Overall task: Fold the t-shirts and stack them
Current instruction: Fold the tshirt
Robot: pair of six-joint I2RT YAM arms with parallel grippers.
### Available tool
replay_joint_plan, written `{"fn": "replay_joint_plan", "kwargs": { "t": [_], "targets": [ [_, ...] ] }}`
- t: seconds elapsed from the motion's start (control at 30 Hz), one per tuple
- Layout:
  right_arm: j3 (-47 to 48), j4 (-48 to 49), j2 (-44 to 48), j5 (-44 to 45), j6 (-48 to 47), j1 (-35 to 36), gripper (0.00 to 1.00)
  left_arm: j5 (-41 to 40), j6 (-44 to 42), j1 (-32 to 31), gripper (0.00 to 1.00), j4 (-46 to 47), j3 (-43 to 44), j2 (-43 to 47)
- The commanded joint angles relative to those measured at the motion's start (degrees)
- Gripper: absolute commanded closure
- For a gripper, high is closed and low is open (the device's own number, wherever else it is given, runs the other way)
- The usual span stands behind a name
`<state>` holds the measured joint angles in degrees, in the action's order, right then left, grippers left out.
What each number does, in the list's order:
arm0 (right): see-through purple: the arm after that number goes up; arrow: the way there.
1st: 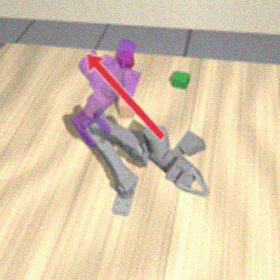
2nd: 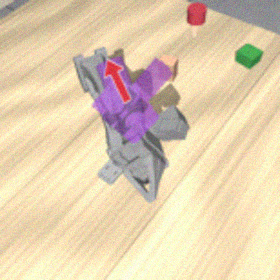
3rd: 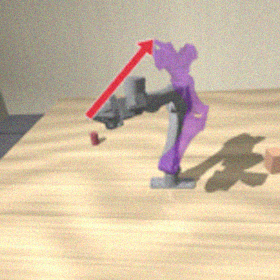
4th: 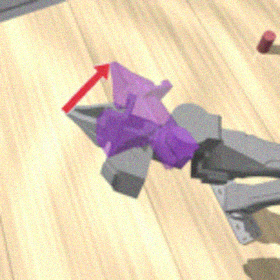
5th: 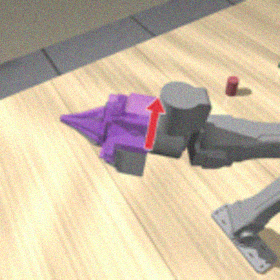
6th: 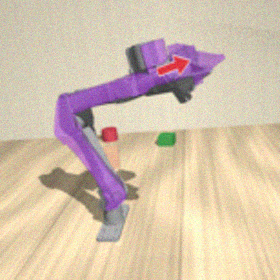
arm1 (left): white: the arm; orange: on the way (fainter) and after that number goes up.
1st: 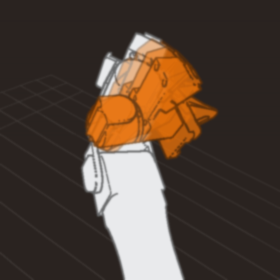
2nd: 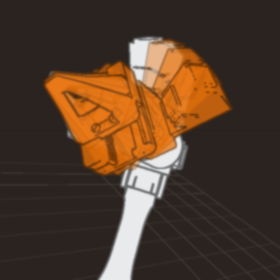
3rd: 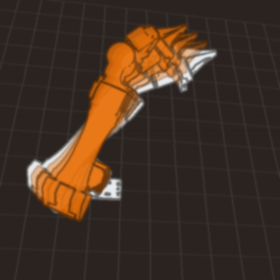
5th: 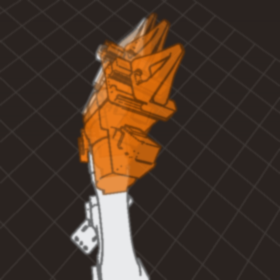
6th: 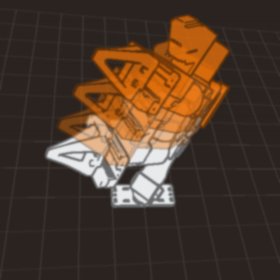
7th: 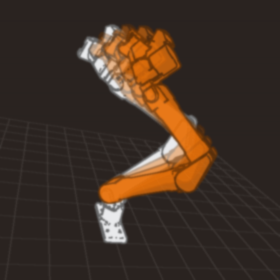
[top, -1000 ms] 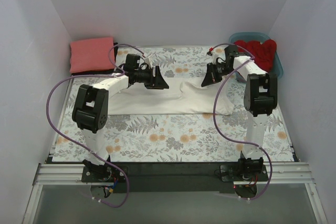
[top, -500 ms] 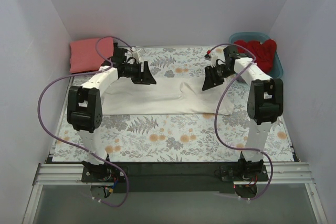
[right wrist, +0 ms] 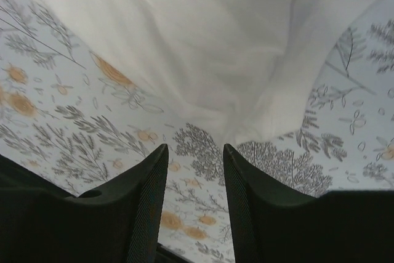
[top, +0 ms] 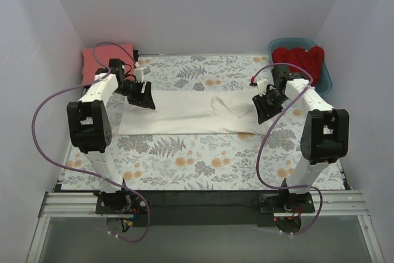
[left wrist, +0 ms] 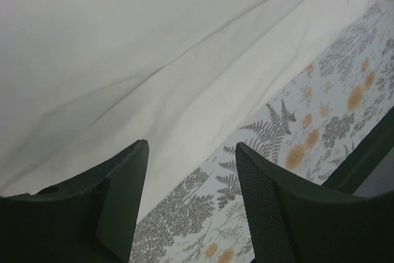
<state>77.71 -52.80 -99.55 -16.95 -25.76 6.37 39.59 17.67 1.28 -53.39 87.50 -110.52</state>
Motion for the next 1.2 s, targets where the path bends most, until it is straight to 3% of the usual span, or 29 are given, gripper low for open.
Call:
{"fn": "replay_joint_plan", "kwargs": {
  "t": [0.0, 0.47, 0.67, 1.0, 1.1, 1.17],
  "targets": [
    [-3.79, -3.02, 2.52, 7.54, -3.85, -2.06, 0.52, -2.76, -9.31, 1.80, 0.42, -6.38, -3.02, 3.90],
    [1.12, 4.45, -10.21, 14.74, -3.77, -2.24, 0.77, -17.26, -15.65, 2.68, 0.46, 2.92, -13.04, 3.82],
    [8.58, 6.91, -16.54, 19.84, -5.44, -2.24, 0.80, -22.28, -17.32, 2.76, 0.49, 6.01, -20.42, 4.96],
    [35.38, 7.80, -30.00, 23.19, -4.74, 0.48, 0.84, -18.33, -24.27, 0.92, 0.50, -3.38, -33.36, 17.69],
    [39.62, 7.80, -27.91, 21.09, -3.51, 0.92, 0.83, -10.37, -22.78, 0.83, 0.48, -9.62, -28.11, 21.22],
    [39.71, 7.97, -23.01, 18.90, -2.37, 1.19, 0.80, -7.26, -20.50, 0.83, 0.47, -11.91, -19.86, 20.53]
  ]
}}
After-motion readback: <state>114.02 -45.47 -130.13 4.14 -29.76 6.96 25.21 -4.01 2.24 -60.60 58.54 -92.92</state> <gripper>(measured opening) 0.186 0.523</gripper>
